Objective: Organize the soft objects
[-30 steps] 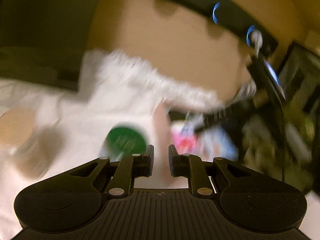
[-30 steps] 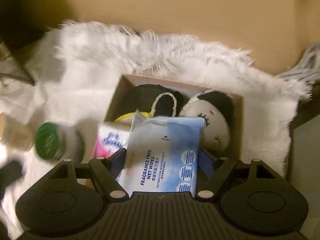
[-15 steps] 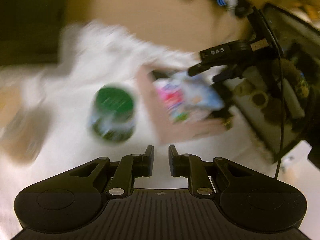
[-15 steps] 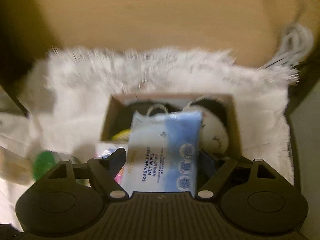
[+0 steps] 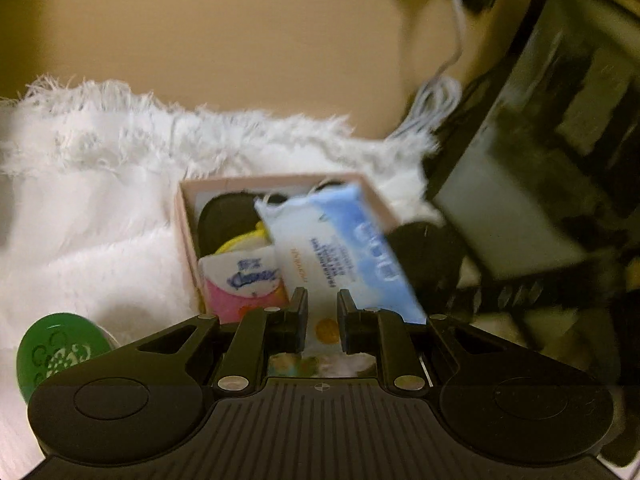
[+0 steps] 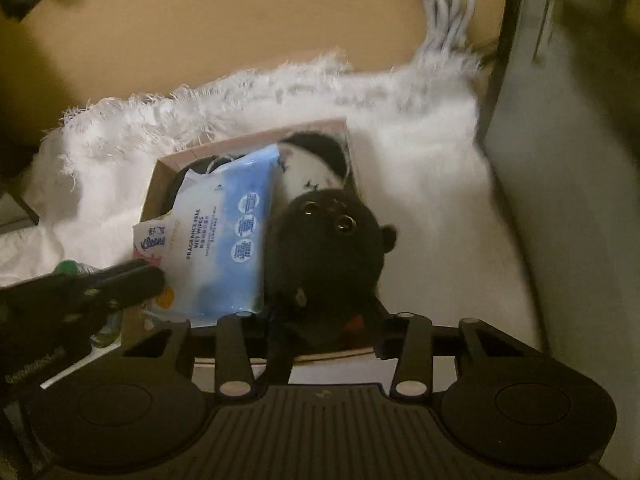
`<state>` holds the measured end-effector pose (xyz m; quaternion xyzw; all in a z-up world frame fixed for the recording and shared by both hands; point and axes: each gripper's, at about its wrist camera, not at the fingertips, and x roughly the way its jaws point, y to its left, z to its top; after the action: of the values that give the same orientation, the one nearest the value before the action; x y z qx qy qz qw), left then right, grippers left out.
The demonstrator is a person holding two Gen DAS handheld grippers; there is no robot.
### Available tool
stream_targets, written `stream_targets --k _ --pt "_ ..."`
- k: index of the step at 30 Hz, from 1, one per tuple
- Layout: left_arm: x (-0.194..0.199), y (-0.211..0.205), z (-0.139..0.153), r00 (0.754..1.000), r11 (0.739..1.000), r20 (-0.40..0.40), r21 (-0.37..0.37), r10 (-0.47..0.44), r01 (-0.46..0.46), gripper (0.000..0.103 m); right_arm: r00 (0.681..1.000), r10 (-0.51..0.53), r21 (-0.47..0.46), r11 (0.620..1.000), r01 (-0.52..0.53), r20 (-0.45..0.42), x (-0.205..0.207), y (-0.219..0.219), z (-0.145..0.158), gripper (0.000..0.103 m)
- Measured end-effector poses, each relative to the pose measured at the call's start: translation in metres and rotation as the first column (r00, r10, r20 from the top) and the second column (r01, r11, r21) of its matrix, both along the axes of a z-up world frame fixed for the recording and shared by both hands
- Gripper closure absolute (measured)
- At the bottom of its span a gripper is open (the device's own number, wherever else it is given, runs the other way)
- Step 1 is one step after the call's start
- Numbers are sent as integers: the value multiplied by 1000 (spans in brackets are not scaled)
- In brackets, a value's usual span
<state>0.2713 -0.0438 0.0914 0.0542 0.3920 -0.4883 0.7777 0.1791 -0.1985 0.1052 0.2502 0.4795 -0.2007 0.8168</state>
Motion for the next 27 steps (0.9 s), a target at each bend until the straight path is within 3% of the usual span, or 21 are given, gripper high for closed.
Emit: stream_targets --k 2,7,15,20,23,27 --pt "6 -9 -10 1000 999 4 36 12 -13 81 999 -25 5 1000 25 37 9 -7 0 61" --pt "10 -10 -8 1000 999 7 41 28 -28 80 999 -9 -30 999 10 43 26 -15 -6 58" --pt "7 -13 -8 999 998 35 56 37 -39 81 998 30 -74 997 -26 55 22 -8 -3 57" --pt "10 -10 -10 999 997 15 65 33 -34 77 1000 28 -45 999 -28 7 29 -9 -13 55" --pt "13 -6 -13 999 998 -11 61 35 -35 74 998 26 -37 999 -28 -63 38 -5 -31 62" --pt "13 1 -13 999 999 -26 39 35 -34 73 999 28 -93 995 -31 -36 35 5 -28 62"
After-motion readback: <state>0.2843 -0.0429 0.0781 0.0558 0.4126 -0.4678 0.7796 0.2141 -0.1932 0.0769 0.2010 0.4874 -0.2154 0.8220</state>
